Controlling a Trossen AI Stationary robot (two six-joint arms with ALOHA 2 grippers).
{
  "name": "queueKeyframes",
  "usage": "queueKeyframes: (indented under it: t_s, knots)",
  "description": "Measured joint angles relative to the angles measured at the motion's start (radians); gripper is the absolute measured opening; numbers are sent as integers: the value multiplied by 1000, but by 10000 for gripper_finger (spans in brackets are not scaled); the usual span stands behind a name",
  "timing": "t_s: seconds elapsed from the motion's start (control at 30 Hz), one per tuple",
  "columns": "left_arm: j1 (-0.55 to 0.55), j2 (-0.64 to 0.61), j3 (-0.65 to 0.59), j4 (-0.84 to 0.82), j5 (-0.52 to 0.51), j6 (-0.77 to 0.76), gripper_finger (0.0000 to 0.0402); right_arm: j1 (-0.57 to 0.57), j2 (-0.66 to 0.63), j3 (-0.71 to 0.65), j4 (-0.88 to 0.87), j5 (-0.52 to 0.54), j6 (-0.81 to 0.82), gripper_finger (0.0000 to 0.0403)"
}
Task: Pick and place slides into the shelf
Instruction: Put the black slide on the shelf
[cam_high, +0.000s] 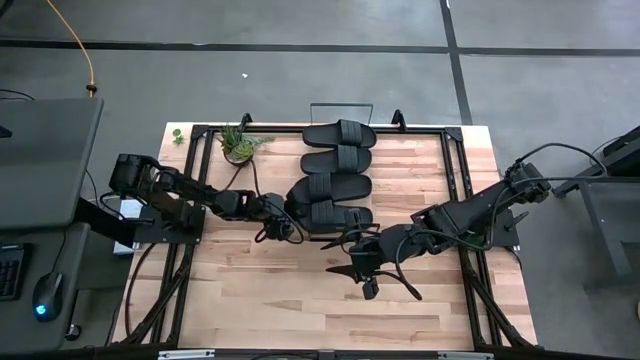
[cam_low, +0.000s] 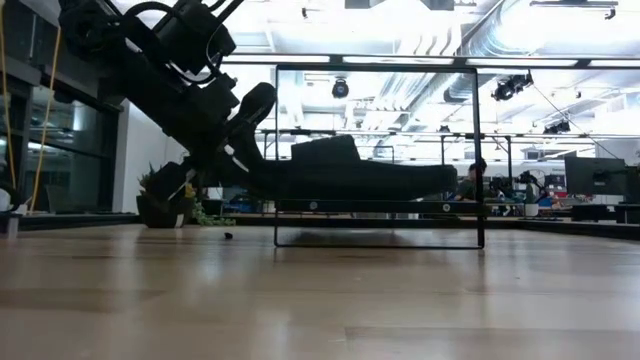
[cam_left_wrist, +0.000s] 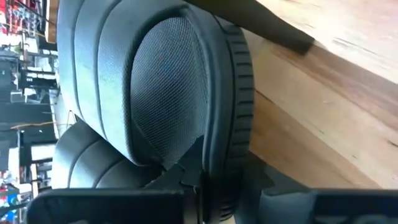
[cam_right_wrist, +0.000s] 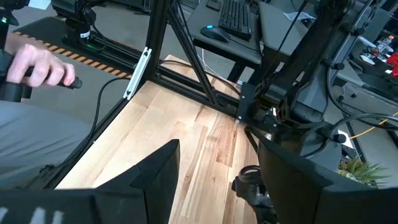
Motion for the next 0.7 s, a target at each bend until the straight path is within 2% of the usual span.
queueKeyframes:
  t_s: [0.37,0.7]
  knots:
    - [2,1,-1,-5,10,-109,72,0,8,0,-10,-9,0,207]
    - [2,3,-2,-11,4,-143,124,0,11,0,-12,-26,2,207]
